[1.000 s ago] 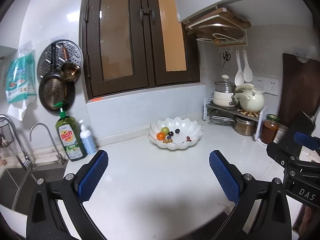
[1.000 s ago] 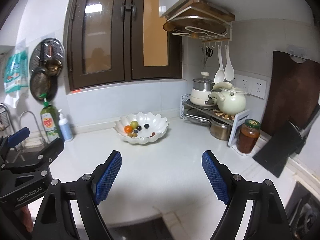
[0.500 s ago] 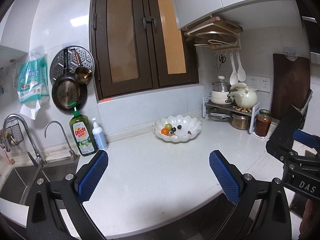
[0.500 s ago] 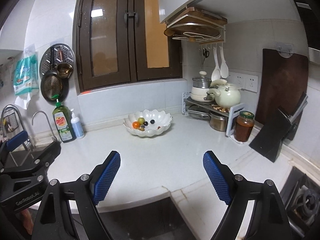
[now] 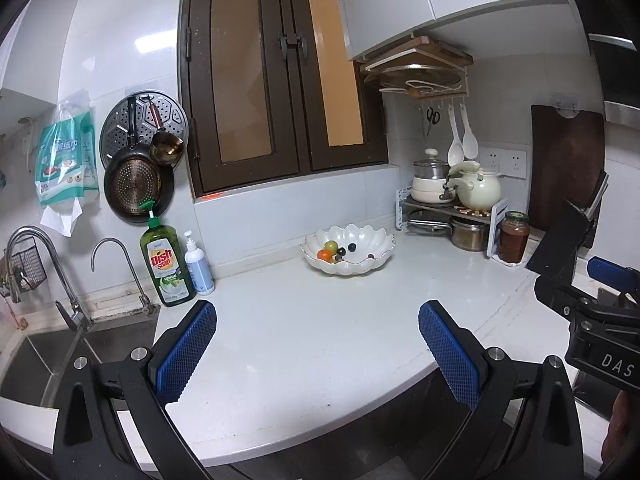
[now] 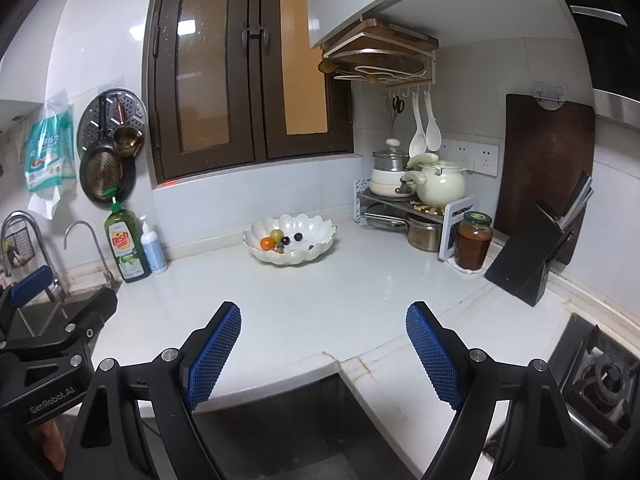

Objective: Organize fruits

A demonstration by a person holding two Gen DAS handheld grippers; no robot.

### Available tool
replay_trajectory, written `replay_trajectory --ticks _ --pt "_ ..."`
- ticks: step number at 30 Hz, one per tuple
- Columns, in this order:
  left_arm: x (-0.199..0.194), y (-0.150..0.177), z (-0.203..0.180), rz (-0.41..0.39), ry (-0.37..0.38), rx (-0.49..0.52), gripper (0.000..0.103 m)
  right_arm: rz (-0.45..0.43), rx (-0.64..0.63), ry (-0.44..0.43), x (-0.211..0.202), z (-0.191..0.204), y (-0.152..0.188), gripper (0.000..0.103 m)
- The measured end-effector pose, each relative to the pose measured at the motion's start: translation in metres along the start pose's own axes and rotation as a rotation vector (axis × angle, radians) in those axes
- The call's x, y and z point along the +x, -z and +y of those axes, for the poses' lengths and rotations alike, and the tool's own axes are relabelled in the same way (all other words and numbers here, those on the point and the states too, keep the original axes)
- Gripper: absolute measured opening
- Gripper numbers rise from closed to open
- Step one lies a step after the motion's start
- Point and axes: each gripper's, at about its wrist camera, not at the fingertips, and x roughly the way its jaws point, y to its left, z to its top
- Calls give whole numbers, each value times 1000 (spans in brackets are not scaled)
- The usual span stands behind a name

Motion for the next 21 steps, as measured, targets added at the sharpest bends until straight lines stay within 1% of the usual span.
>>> replay_trajectory --ticks 6,21 --pt "-7 2 -1 -2 7 -6 103 -6 -8 6 -10 -2 3 86" --pt "-11 5 -2 -2 15 -9 103 0 -16 -1 -15 -5 5 86"
